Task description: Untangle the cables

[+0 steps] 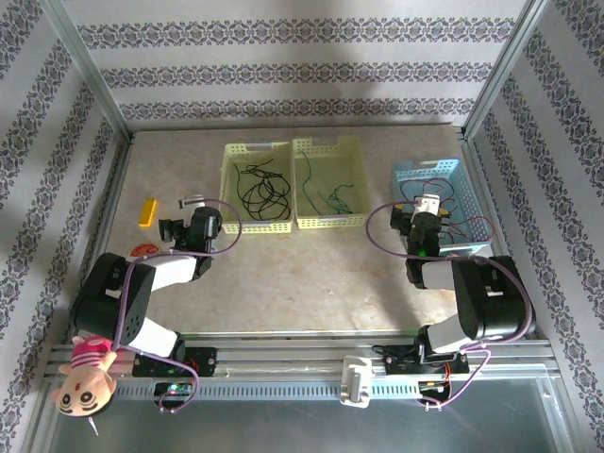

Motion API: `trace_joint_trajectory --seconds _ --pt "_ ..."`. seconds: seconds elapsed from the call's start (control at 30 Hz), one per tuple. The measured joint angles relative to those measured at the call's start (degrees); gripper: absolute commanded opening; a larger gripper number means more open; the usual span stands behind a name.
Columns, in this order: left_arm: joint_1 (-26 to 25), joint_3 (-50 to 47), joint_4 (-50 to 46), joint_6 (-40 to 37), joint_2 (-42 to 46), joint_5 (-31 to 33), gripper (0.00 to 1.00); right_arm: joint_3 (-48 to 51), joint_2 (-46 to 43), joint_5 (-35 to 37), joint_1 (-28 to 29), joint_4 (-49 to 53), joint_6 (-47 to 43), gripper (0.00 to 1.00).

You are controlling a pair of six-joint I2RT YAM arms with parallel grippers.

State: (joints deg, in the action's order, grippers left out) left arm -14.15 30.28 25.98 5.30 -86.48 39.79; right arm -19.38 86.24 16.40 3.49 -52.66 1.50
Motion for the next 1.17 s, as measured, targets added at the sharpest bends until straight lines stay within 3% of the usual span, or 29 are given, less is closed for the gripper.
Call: trace_joint_trajectory --seconds 0.3,0.67,1.17 --pt "5.2 1.4 2.3 -2.1 -0.5 -12.8 0.99 -0.5 0.8 -7.0 -0.4 -0.4 0.0 0.98" --pt "12.3 -9.2 22.6 -3.5 -4.0 -27.5 0.99 -0.7 0.8 -8.5 -0.8 -0.3 0.0 0.98" --pt "13.0 -9.9 28.6 -3.4 -4.8 -30.8 0.99 -1.2 0.8 -11.4 -1.9 -0.3 0.0 0.98"
